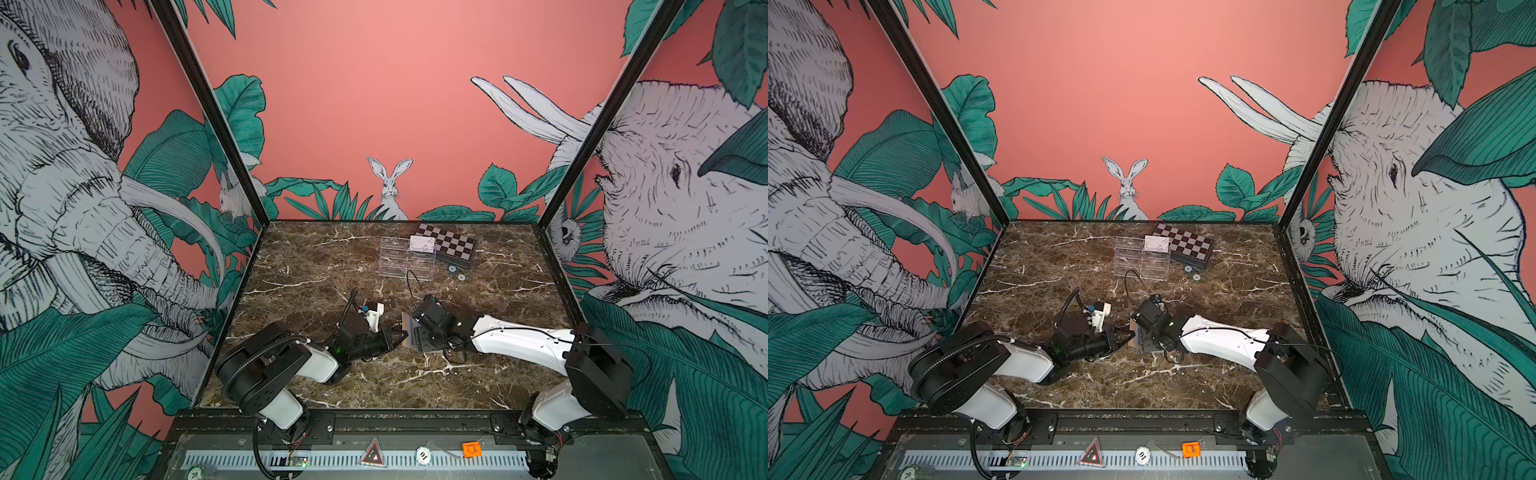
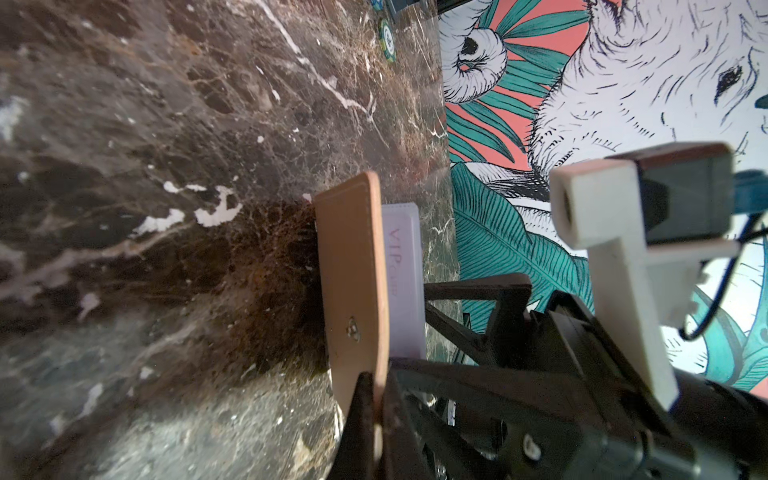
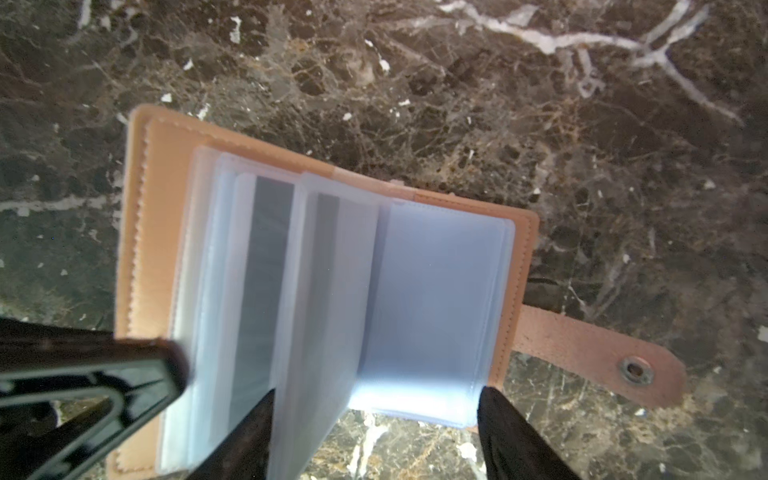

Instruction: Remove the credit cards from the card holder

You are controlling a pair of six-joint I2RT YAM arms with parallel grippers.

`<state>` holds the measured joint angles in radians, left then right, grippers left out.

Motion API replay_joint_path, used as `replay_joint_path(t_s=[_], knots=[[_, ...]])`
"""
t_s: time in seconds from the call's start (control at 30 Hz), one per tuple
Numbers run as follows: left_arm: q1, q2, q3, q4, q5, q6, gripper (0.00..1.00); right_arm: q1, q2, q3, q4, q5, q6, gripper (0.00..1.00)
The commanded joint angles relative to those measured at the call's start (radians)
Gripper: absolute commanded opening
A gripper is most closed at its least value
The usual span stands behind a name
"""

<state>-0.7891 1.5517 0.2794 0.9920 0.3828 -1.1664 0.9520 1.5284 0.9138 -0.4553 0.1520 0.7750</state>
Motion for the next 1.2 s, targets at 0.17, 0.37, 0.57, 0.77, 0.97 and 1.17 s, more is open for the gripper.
replay_joint_path(t_s=[0.17,0.37,0.57,0.77,0.97,1.17], knots=[[-0.003,-0.046,-0.022,-0.023,-0.016,0.024,0.0,-0.049,-0.086,-0.054,-0.029,0.025,-0.003,0.71],[-0.005,-0.058,-0.032,-0.068,-0.027,0.041,0.0,-0.102,-0.165,-0.119,0.006,-0.003,-0.013,0.74],[-0.006,-0.078,-0.037,-0.136,-0.054,0.057,0.0,-0.154,-0.279,-0.197,0.063,-0.029,-0.036,0.82],[-0.007,-0.134,-0.039,-0.226,-0.087,0.073,0.38,-0.197,-0.398,-0.24,0.074,-0.035,-0.09,0.9],[-0.008,-0.295,-0.032,-0.444,-0.176,0.103,0.71,-0.234,-0.545,-0.298,0.109,-0.037,-0.121,0.98],[-0.007,-0.576,0.043,-0.822,-0.319,0.206,0.89,-0.266,-0.664,-0.314,0.093,-0.028,-0.175,0.98]])
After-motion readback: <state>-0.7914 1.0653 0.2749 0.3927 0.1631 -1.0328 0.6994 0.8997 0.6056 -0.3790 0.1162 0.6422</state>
